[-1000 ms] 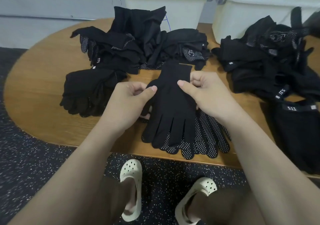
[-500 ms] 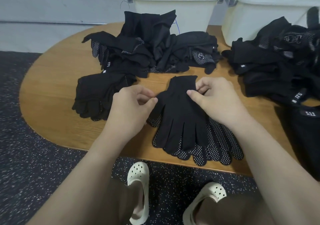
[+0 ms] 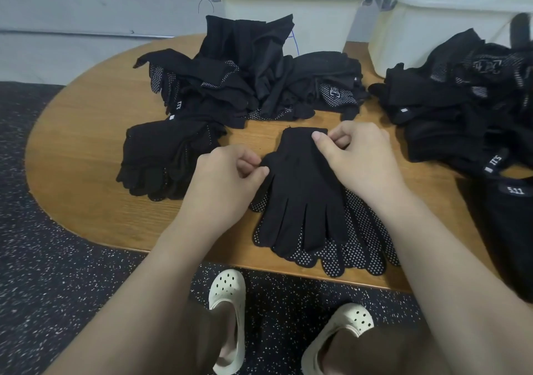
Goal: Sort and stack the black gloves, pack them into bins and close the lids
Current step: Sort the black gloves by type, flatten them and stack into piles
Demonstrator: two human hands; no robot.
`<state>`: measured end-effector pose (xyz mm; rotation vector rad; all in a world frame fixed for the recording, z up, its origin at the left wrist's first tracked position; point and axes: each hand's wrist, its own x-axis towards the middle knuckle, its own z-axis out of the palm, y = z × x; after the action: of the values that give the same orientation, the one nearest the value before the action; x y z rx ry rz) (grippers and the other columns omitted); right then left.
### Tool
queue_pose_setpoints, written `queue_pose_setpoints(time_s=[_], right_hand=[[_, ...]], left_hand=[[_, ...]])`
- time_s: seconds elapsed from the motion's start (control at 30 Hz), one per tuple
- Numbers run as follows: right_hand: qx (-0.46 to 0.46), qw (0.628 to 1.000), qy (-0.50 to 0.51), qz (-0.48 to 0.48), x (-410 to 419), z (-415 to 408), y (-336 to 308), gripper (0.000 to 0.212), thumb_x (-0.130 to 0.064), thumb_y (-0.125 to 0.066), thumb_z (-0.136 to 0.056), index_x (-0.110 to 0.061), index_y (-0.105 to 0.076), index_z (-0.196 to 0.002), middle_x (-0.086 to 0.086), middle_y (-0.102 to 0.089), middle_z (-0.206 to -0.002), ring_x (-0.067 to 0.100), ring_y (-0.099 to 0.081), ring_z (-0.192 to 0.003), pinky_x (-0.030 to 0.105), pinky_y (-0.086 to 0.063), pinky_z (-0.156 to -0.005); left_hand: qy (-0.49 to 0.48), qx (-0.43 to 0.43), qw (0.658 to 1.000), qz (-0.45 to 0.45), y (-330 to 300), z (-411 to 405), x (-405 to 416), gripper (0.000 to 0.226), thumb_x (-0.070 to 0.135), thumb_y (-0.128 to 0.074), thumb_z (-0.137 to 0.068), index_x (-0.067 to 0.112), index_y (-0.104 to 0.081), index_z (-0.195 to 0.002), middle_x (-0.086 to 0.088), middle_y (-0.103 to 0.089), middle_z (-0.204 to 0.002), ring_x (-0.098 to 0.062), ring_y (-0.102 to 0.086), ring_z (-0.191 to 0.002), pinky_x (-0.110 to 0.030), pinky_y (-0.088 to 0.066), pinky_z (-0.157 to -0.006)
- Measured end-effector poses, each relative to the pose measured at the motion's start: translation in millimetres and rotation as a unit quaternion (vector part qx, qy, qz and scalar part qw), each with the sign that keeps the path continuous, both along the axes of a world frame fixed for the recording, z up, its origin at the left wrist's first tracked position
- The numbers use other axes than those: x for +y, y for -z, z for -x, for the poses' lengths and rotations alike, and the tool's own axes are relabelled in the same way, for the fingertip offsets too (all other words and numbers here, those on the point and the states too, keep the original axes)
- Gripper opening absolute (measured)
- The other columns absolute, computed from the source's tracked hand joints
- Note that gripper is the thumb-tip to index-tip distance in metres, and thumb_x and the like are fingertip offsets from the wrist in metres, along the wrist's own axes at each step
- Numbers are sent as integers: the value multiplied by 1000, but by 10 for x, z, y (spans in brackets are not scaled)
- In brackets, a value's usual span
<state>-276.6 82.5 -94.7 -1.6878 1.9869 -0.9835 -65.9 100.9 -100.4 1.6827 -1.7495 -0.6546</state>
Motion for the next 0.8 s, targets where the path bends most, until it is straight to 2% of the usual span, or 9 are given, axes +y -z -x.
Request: queue_pose_setpoints(time_s=[0.13, 0.3, 0.37, 0.43, 0.5, 0.6, 0.67, 0.8], right_hand=[[4, 1000, 8, 7, -56, 3, 0, 15, -34, -70, -96, -26, -67, -84, -13, -65, -68, 1, -60, -71, 29, -48, -69], [46, 999, 6, 2, -71, 13, 89, 15, -33, -71, -95, -26, -64, -84, -14, -62, -77, 13, -61, -78, 33, -52, -75], [59, 998, 2, 3, -62, 9, 103, 14, -34, -70, -95, -27, -63, -85, -14, -62, -79, 15, -62, -82, 35, -51, -77], [68, 998, 1, 6, -65, 15, 95, 14, -35, -69, -96, -27, -63, -86, -14, -63, -80, 16, -62, -84, 36, -52, -79], [67, 998, -1, 4, -66, 22, 94, 14, -36, -69, -95, -27, -63, -86, -13, -63, -81, 17, -62, -85, 36, -52, -80], [71, 997, -12, 11, -69, 37, 97, 13, -35, -69, -95, -28, -63, -87, -11, -65, -84, 15, -63, -84, 37, -53, -80], [68, 997, -29, 10, -71, 57, 95, 11, -34, -69, -96, -28, -63, -89, -12, -64, -84, 12, -62, -83, 36, -54, -79], [74, 995, -71, 14, -28, 156, 91, 11, -34, -70, -95, -25, -65, -99, -10, -64, -92, 7, -58, -83, 30, -52, -80]], left_hand=[[-7, -2, 1000, 0, -5, 0, -13, 8, 25, -76, -92, 23, -75, -99, 12, -69, -85, -2, -65, -78, -11, -44, -65], [-7, -16, 1000, 5, 21, 17, -4, 8, 24, -75, -93, 23, -75, -100, 12, -67, -86, -3, -62, -75, -18, -50, -67], [0, -39, 998, 47, 27, 34, 18, 10, 22, -73, -94, 22, -74, -104, 11, -64, -95, -3, -59, -77, -24, -54, -73], [48, -69, 986, 144, 4, 69, 23, 17, 21, -68, -97, 18, -72, -114, 6, -61, -111, -8, -59, -93, -30, -54, -87], [138, -99, 963, 207, -22, 127, 12, 26, 20, -59, -102, 15, -70, -125, 1, -60, -132, -17, -56, -119, -33, -46, -106], [262, -154, 938, 168, -15, 239, -21, 41, 23, -44, -108, 16, -54, -147, -2, -43, -160, -16, -35, -149, -33, -28, -123], [299, -173, 932, 113, 30, 264, -63, 48, 26, -37, -111, 16, -37, -158, 1, -30, -167, -11, -19, -156, -31, -17, -128], [334, -209, 918, 38, 105, 218, -128, 58, 40, -29, -110, 23, -17, -165, 9, -10, -172, -2, 1, -157, -30, -4, -129]])
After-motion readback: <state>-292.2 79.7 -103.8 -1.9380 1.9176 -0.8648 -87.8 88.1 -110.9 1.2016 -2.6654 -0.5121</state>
